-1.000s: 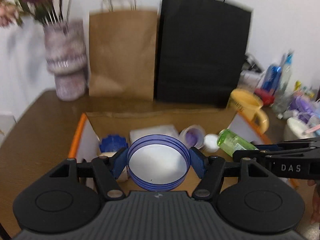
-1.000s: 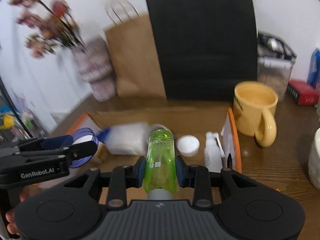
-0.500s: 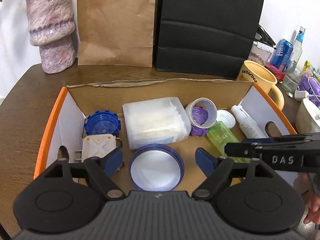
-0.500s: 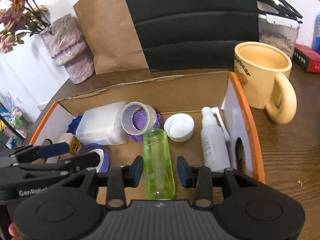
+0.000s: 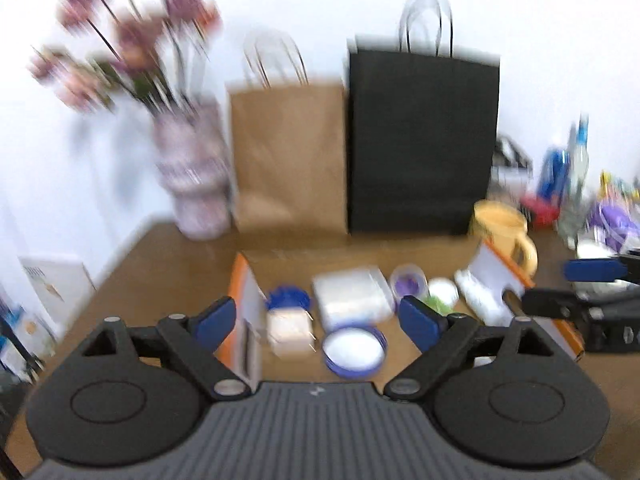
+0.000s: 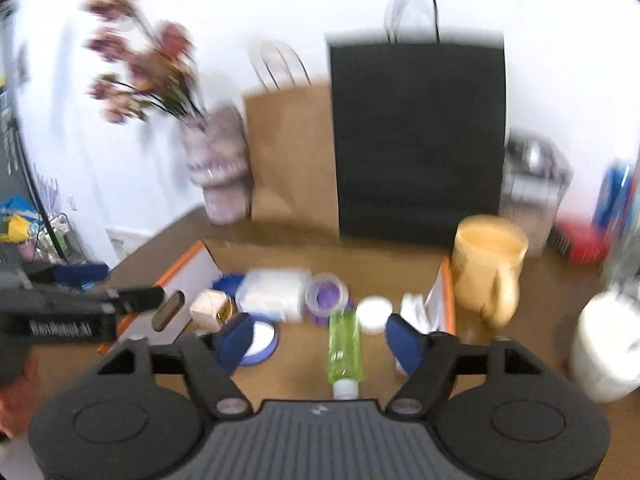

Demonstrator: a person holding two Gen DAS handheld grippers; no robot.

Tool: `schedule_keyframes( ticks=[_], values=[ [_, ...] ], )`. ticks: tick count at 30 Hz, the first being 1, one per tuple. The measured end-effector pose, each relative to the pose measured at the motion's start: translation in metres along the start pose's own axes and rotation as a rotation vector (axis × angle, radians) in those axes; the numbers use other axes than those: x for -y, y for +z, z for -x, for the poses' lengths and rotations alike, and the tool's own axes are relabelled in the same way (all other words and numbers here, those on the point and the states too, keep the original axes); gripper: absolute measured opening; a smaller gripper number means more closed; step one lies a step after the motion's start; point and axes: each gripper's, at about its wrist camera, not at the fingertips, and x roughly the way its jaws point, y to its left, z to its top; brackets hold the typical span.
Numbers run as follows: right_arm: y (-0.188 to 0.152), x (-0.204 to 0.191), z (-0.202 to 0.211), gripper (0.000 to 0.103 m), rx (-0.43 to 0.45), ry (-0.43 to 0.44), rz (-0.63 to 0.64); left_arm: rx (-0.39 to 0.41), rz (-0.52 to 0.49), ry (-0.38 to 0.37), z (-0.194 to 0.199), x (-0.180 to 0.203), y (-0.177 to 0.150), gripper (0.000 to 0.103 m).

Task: Organize rigid objects
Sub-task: 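Move both tools back toward the red-and-white lint brush on the table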

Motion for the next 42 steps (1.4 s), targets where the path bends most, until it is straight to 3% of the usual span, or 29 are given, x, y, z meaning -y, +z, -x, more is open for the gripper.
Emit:
schedule_keyframes(
  ticks=[3, 7, 14, 24, 31, 37, 42],
  values=[
    [-0.017, -0.013, 0.033, 0.076, 0.089, -0.020, 0.037, 0.101, 0.016, 0.029, 0.038, -0.003, -0.017, 0.094],
    [-0.045, -0.026, 0.063, 0.077, 0.158, 0.012, 0.027, 0.113, 0.042, 0.019, 0.067, -0.005, -0.034, 0.094],
    [-0.080, -0.046, 0.102, 0.077, 0.216, -0.005, 0.027, 0.167, 0.019, 0.002, 0.111, 0.002, -0.069, 0.094],
    [-0.119, -0.053, 0.159, 0.082, 0.244, -0.012, -0.051, 0.207, 0.042, -0.002, 0.173, 0.001, -0.104, 0.094],
    [-0.158, -0.072, 0.222, 0.088, 0.275, -0.015, -0.071, 0.250, 0.087, -0.042, 0.242, -0.016, -0.139, 0.102],
    [-0.184, -0.099, 0.274, 0.092, 0.308, -0.001, -0.017, 0.311, 0.101, -0.023, 0.299, -0.036, -0.170, 0.103],
    [-0.219, -0.116, 0.314, 0.098, 0.339, 0.011, -0.062, 0.329, 0.065, 0.009, 0.346, -0.047, -0.210, 0.103]
  ],
)
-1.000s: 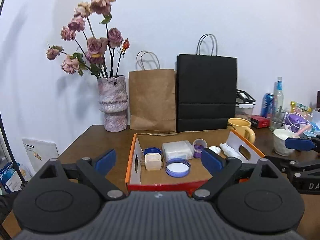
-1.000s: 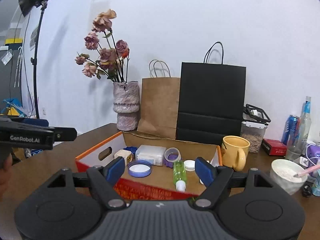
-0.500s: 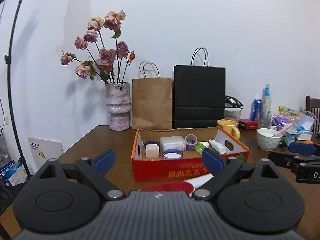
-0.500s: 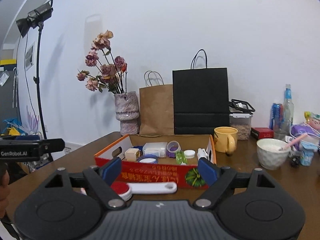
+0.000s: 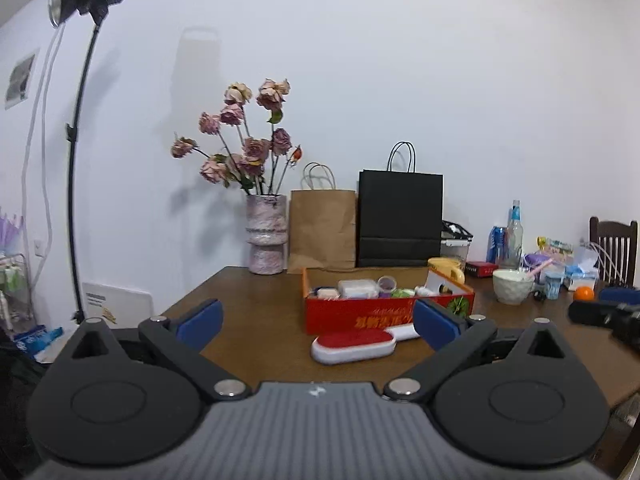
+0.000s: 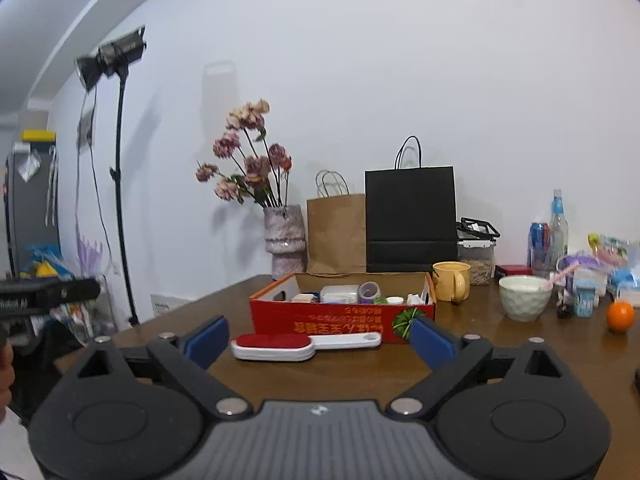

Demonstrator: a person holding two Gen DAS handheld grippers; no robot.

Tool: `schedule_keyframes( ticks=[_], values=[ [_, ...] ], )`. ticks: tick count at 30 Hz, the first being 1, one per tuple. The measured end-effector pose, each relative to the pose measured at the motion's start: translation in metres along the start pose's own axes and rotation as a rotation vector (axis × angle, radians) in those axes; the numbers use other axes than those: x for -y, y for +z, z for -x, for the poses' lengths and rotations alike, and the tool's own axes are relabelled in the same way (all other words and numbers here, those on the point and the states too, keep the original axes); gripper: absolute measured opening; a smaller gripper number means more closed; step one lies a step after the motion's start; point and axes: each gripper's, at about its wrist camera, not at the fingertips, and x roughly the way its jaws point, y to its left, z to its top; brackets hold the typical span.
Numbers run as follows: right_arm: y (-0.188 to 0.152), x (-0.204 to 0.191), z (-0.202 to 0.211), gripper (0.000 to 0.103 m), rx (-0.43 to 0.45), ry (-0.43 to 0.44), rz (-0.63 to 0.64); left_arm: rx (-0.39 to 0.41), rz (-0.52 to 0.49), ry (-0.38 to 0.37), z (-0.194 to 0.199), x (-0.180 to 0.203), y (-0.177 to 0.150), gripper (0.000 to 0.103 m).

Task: Organize rigid objects
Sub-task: 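Move both tools back toward the red-and-white lint brush on the table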

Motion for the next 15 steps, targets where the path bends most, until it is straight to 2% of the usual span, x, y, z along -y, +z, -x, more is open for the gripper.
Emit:
schedule_keyframes(
  ticks=[3, 5, 8, 12, 15],
  values=[
    [-0.010, -0.006, 0.017, 0.098, -0.016, -0.019, 0.015, -0.042, -0.021, -0.008, 0.013, -0.002, -0.007, 0.103],
    [-0.014, -0.009, 0.023, 0.099, -0.013, -0.028, 0.018, -0.038, -0.040, -0.015, 0.012, 0.001, -0.008, 0.103],
    [-0.014, -0.008, 0.019, 0.099, -0.018, -0.021, -0.010, -0.044, -0.022, 0.030, 0.006, 0.007, -0.011, 0.103],
    [-0.015, -0.010, 0.012, 0.099, -0.023, -0.022, 0.002, -0.063, -0.003, 0.003, 0.001, 0.012, -0.015, 0.103],
    [-0.020, -0.007, 0.004, 0.099, -0.037, -0.027, -0.016, -0.075, -0.017, 0.013, -0.008, 0.015, -0.020, 0.103]
  ],
)
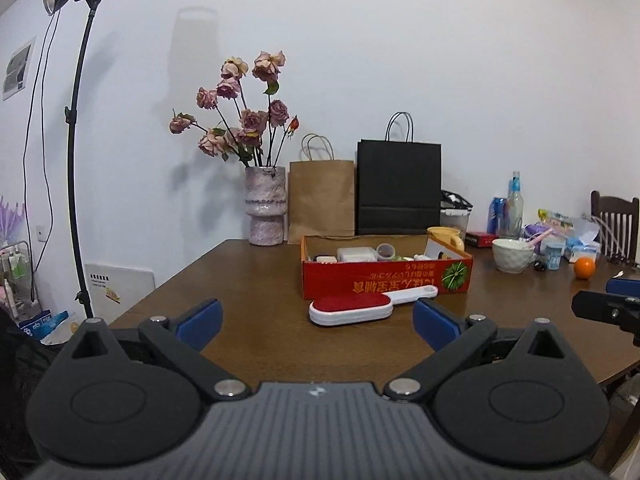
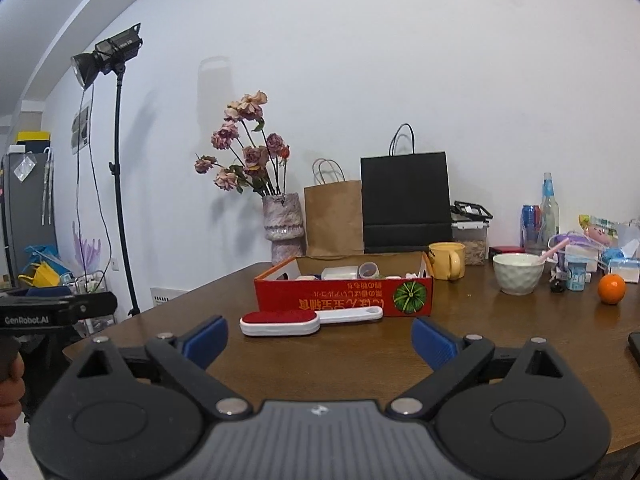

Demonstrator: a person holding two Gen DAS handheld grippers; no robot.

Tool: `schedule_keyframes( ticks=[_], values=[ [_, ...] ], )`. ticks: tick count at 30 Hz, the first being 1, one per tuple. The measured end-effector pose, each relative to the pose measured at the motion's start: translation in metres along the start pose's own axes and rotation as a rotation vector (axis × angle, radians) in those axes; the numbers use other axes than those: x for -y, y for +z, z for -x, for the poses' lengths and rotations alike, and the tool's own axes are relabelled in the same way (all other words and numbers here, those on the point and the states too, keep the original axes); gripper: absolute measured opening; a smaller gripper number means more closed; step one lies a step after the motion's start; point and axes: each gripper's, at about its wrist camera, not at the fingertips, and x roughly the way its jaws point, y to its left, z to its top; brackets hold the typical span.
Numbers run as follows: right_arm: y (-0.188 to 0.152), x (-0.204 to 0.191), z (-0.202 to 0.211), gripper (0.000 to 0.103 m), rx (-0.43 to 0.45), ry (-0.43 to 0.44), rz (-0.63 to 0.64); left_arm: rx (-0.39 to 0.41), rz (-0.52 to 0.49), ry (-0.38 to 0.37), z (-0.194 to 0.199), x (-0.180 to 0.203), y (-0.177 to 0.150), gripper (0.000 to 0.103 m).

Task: Organize rigid objects
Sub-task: 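Move both tools back toward the red-and-white lint brush on the table, then grasp the red-and-white lint brush with the left gripper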

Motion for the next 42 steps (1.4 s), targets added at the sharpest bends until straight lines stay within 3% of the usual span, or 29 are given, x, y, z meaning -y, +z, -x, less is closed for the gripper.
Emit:
schedule_keyframes(
  ticks=[9, 12, 17, 21, 28, 30, 32, 36, 38, 42],
  values=[
    [-0.002, 0.031, -0.068, 0.096, -0.096, -0.015, -0.070, -0.105, 0.014, 0.046, -0.068, -0.003, -0.010, 0.103],
    [0.008, 0.045, -0.103, 0.091, -0.127, -0.008, -0.073, -0.140, 0.020, 0.065, -0.106, -0.007, -0.006, 0.103],
    [0.025, 0.073, -0.179, 0.083, -0.205, 0.017, -0.099, -0.196, 0.083, 0.026, -0.170, -0.015, 0.004, 0.103],
    [0.031, 0.097, -0.252, 0.060, -0.284, 0.022, -0.145, -0.234, 0.093, 0.010, -0.219, -0.012, 0.009, 0.102],
    [0.025, 0.117, -0.347, 0.034, -0.389, -0.006, -0.184, -0.338, 0.141, -0.033, -0.286, -0.006, 0.004, 0.078],
    [0.020, 0.121, -0.360, 0.026, -0.410, -0.028, -0.184, -0.355, 0.162, -0.042, -0.297, -0.005, 0.001, 0.075],
    [0.013, 0.125, -0.366, 0.023, -0.428, -0.016, -0.204, -0.374, 0.184, -0.050, -0.302, -0.004, -0.003, 0.065],
    [0.009, 0.128, -0.362, 0.022, -0.408, 0.002, -0.217, -0.346, 0.220, -0.046, -0.304, -0.007, -0.009, 0.062],
    [0.006, 0.128, -0.363, 0.013, -0.417, 0.034, -0.230, -0.335, 0.218, -0.042, -0.304, -0.005, -0.009, 0.060],
    [0.007, 0.124, -0.362, 0.012, -0.418, 0.030, -0.211, -0.324, 0.210, -0.023, -0.301, -0.003, -0.006, 0.054]
  ],
)
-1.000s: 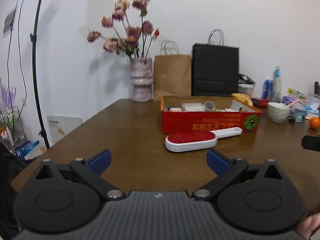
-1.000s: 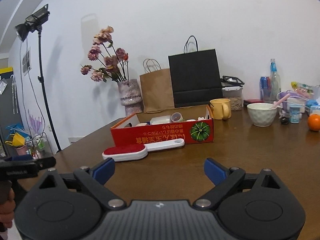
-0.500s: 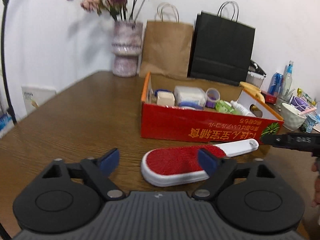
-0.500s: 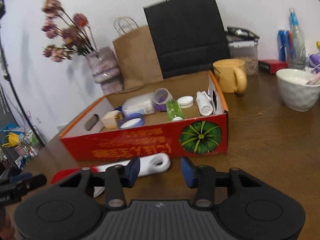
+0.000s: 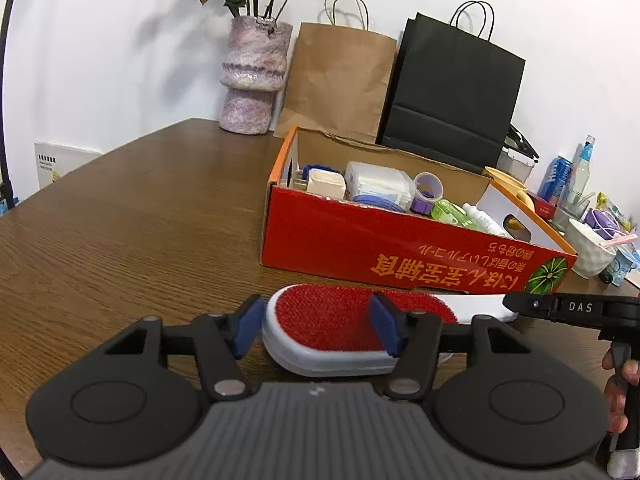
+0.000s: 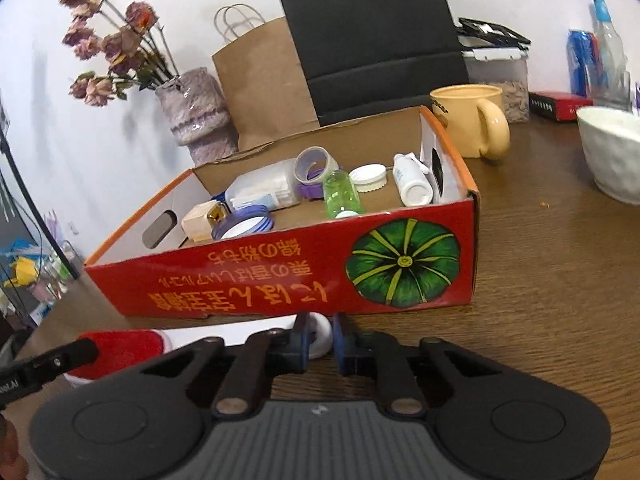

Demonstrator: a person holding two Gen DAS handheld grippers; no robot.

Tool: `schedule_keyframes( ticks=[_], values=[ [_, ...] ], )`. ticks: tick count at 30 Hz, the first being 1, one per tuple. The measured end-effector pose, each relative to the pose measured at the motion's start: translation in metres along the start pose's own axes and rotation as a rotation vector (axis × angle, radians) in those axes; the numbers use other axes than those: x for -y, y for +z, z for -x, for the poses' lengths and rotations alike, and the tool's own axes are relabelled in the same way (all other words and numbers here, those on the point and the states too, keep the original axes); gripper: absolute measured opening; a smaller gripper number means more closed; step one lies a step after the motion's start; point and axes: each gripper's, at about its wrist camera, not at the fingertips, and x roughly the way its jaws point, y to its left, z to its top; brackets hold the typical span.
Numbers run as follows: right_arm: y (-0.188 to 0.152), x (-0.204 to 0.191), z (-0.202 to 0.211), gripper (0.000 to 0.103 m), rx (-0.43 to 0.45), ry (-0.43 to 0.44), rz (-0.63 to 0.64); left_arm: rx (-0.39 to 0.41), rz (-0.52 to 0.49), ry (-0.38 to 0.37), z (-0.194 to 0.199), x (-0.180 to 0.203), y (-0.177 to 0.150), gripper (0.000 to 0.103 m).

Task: Organize rigid objects
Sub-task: 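Grasp the red-and-white lint brush with the left gripper, then lift the lint brush and carry it over the box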

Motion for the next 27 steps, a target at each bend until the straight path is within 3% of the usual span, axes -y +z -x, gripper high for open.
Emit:
schedule_keyframes(
  ticks=[3, 7, 13, 21, 27],
  values=[
    [-0.005, 0.000, 0.008, 0.012, -0.002, 0.000, -0.022, 0.021, 0.021, 0.005, 0.008, -0.002, 0.000, 0.047],
    [-0.016, -0.001, 0.032, 0.012, 0.029, 0.004, -0.044, 0.048, 0.009, -0.008, 0.029, 0.000, -0.005, 0.046],
    [-0.034, -0.021, 0.095, 0.012, 0.161, -0.025, 0.012, 0.129, -0.022, -0.037, 0.080, 0.013, -0.011, 0.046],
    [-0.066, -0.033, 0.192, 0.012, 0.353, -0.020, -0.015, 0.340, -0.137, -0.104, 0.164, 0.039, -0.024, 0.046],
    [-0.092, -0.048, 0.247, 0.012, 0.418, -0.041, 0.005, 0.370, -0.115, -0.156, 0.206, 0.038, -0.038, 0.046]
  ],
)
